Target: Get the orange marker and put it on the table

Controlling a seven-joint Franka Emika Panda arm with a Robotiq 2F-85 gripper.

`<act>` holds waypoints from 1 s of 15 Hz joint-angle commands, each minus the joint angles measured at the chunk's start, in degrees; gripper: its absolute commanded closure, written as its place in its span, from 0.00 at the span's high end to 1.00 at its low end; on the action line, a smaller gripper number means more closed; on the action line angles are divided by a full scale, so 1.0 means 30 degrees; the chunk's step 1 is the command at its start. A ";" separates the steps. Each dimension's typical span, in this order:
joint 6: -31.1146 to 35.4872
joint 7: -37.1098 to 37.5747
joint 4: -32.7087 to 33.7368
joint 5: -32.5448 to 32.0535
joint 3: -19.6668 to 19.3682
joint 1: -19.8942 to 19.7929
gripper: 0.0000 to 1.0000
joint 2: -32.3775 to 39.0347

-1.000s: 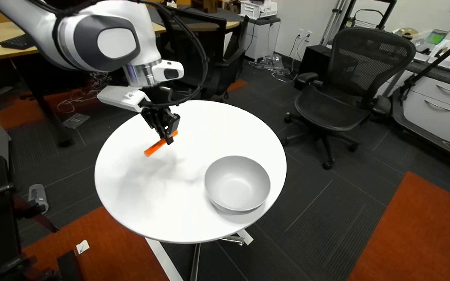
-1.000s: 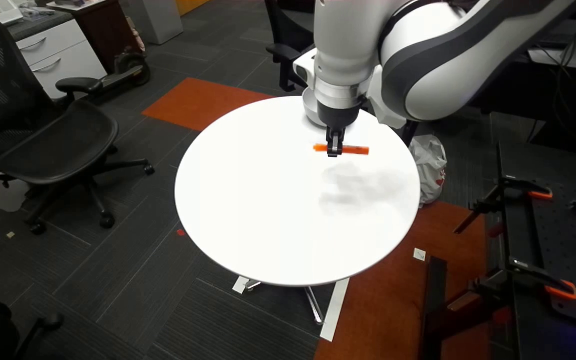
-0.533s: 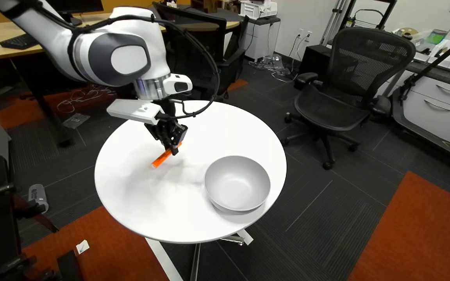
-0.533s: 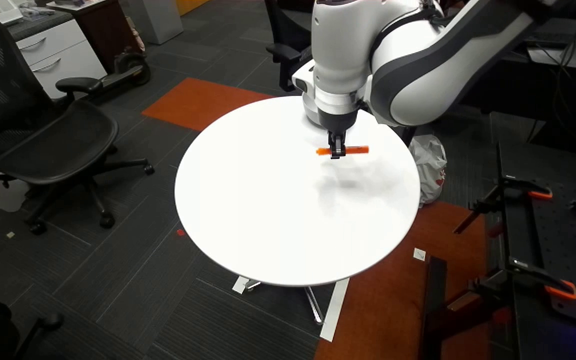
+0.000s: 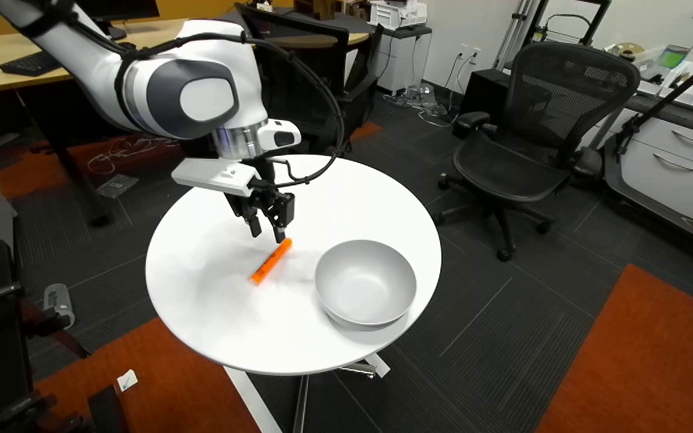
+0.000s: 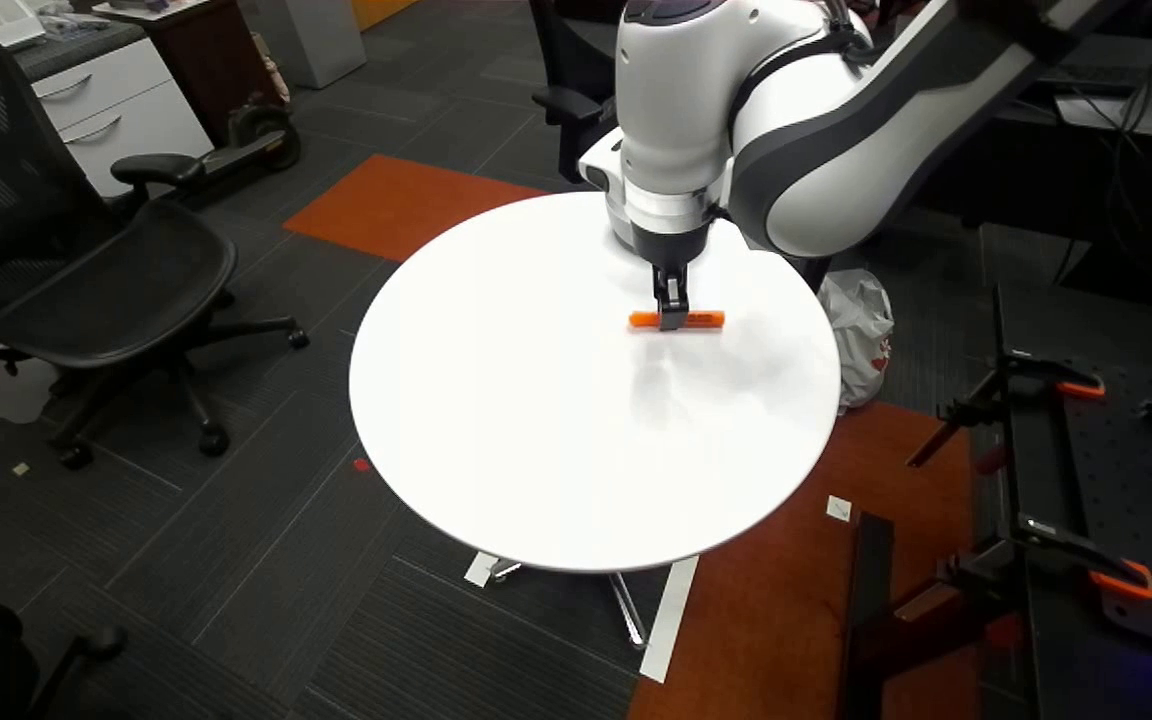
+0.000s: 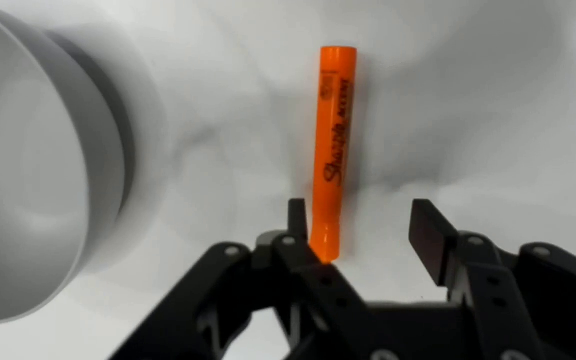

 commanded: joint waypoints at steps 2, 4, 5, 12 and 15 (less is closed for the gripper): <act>-0.0564 -0.0281 0.0445 -0.0161 0.0269 -0.0257 0.98 0.0117; -0.0500 -0.0264 0.0365 -0.0159 0.0274 -0.0255 1.00 0.0048; -0.0525 -0.0119 0.0250 -0.0222 0.0217 -0.0161 1.00 -0.0085; 0.0688 0.0282 -0.1302 -0.0415 0.0187 0.0019 1.00 -0.1548; 0.1470 0.0396 -0.2267 -0.0493 0.0238 0.0036 1.00 -0.2468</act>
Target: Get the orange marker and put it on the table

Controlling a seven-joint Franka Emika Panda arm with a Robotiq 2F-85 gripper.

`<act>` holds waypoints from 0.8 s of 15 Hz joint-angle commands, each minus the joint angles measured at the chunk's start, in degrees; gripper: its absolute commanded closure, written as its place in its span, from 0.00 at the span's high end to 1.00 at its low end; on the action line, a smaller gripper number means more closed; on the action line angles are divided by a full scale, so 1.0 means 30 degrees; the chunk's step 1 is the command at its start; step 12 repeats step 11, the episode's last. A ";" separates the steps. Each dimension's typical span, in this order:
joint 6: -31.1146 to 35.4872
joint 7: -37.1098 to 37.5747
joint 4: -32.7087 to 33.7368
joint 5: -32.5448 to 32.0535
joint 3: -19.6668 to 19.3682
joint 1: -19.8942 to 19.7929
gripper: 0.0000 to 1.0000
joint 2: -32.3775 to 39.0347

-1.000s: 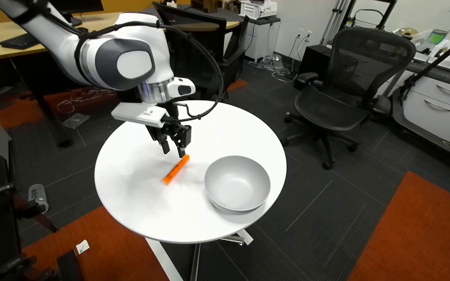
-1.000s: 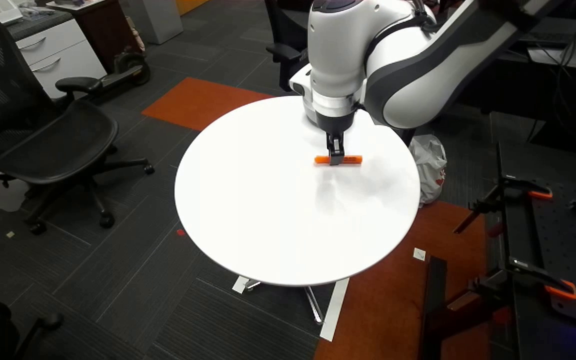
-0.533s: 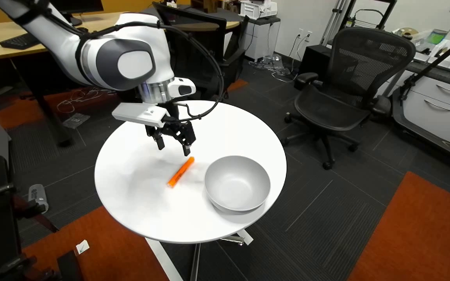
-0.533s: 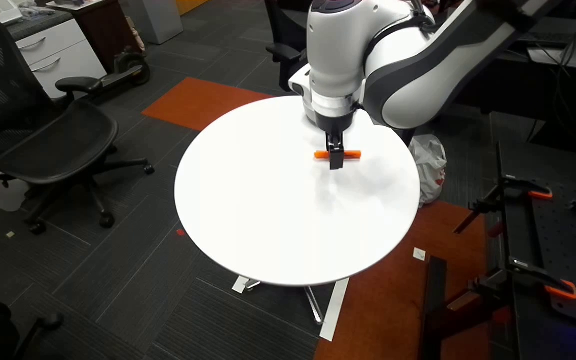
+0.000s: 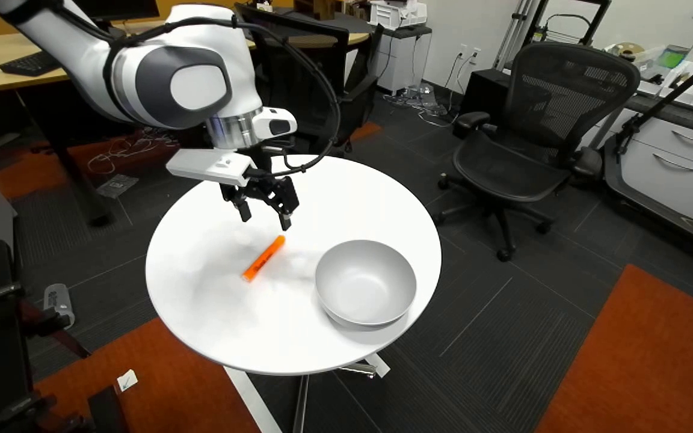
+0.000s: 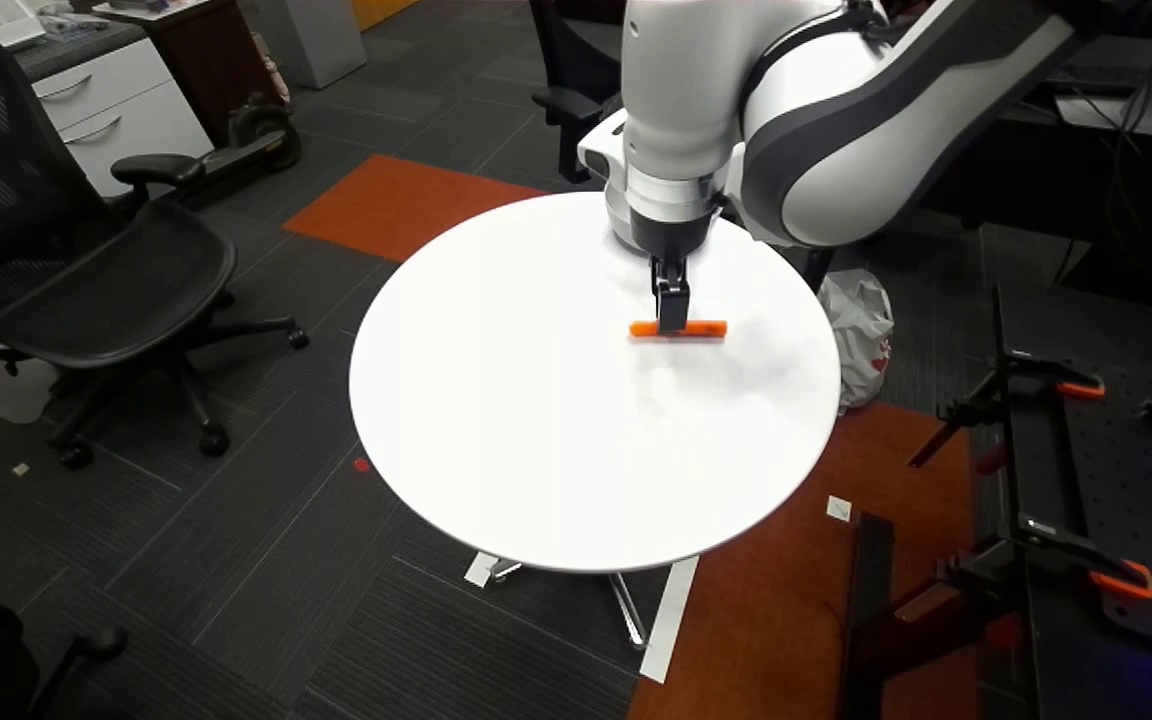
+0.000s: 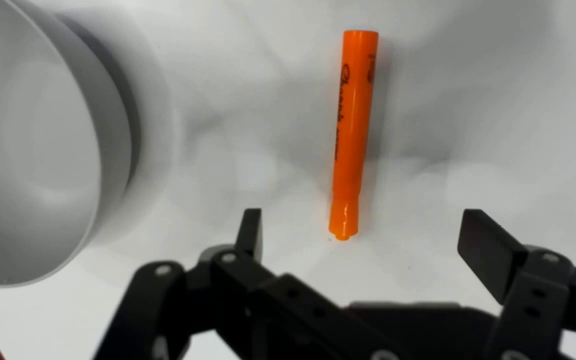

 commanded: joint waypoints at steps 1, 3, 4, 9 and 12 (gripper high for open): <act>0.1380 0.0489 -0.2019 -0.0514 0.0082 0.0006 1.00 -0.1857; 0.2118 0.0442 -0.2696 -0.0599 0.0065 -0.0006 1.00 -0.2388; 0.2393 0.0376 -0.2994 -0.0569 0.0084 -0.0042 1.00 -0.2632; 0.2321 0.0070 -0.2633 -0.0221 0.0225 -0.0185 1.00 -0.2269; 0.2352 0.0069 -0.2800 -0.0222 0.0232 -0.0194 1.00 -0.2441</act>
